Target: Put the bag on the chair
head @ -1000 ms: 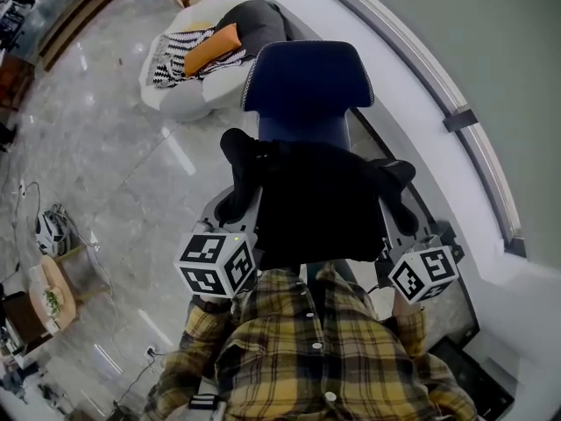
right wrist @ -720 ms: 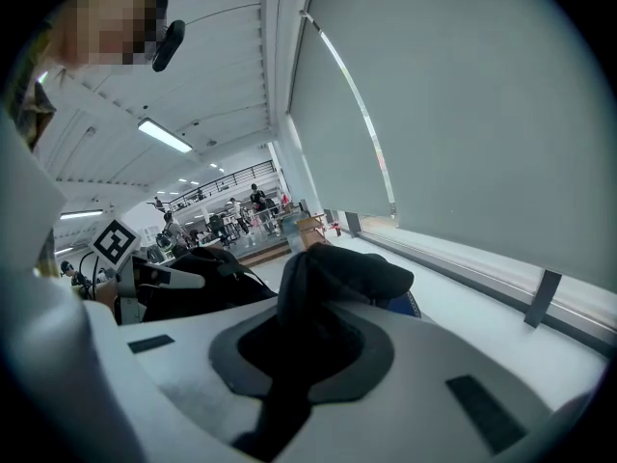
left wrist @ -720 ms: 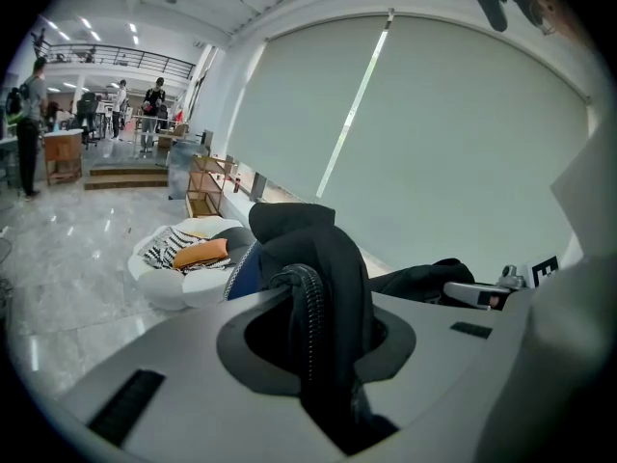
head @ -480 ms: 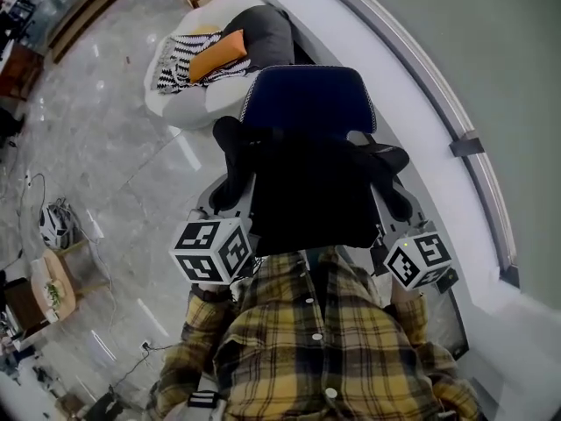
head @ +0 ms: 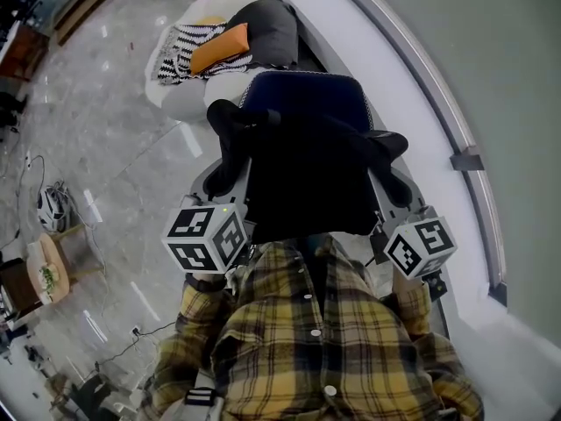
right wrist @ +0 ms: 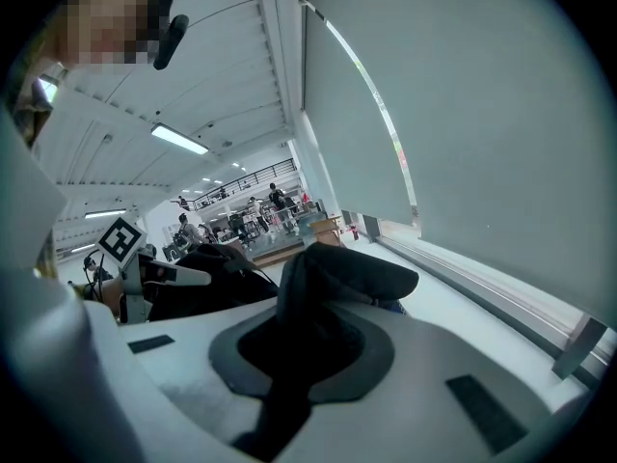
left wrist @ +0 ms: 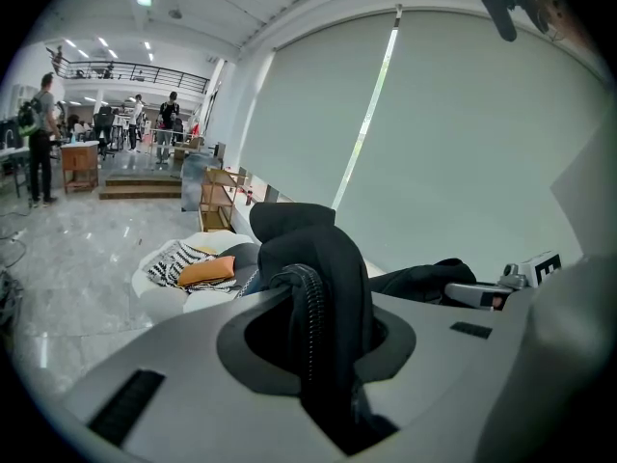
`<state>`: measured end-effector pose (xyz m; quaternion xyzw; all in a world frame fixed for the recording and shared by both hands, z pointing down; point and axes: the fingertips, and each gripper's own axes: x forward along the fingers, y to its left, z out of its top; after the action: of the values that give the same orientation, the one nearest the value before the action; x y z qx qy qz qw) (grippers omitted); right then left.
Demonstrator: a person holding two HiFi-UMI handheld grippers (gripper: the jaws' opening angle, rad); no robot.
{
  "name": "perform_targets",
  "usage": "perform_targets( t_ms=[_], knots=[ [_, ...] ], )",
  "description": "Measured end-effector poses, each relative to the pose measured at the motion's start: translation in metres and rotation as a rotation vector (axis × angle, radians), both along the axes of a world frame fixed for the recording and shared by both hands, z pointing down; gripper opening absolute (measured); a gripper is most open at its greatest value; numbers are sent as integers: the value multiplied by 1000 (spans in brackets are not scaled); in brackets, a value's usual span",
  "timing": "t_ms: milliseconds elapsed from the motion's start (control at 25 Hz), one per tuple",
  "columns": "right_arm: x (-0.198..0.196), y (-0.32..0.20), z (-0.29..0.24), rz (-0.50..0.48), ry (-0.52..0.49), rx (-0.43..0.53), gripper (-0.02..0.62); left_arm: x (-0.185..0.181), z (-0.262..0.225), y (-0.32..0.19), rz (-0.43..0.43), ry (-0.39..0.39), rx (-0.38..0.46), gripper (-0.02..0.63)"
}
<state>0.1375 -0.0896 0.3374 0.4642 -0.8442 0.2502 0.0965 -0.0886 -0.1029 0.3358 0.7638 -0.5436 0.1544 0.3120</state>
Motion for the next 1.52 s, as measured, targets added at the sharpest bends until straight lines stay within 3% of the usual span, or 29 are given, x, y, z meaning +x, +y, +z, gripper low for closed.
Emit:
perform_targets(
  t_ms=[800,1520],
  knots=[
    [2,0,25,64,20,-60,36,1,29,-6,63,-6,-56,92],
    [-6,-3,160,39,100,-222,36,-4,173,-2,16,-108,-216,92]
  ],
)
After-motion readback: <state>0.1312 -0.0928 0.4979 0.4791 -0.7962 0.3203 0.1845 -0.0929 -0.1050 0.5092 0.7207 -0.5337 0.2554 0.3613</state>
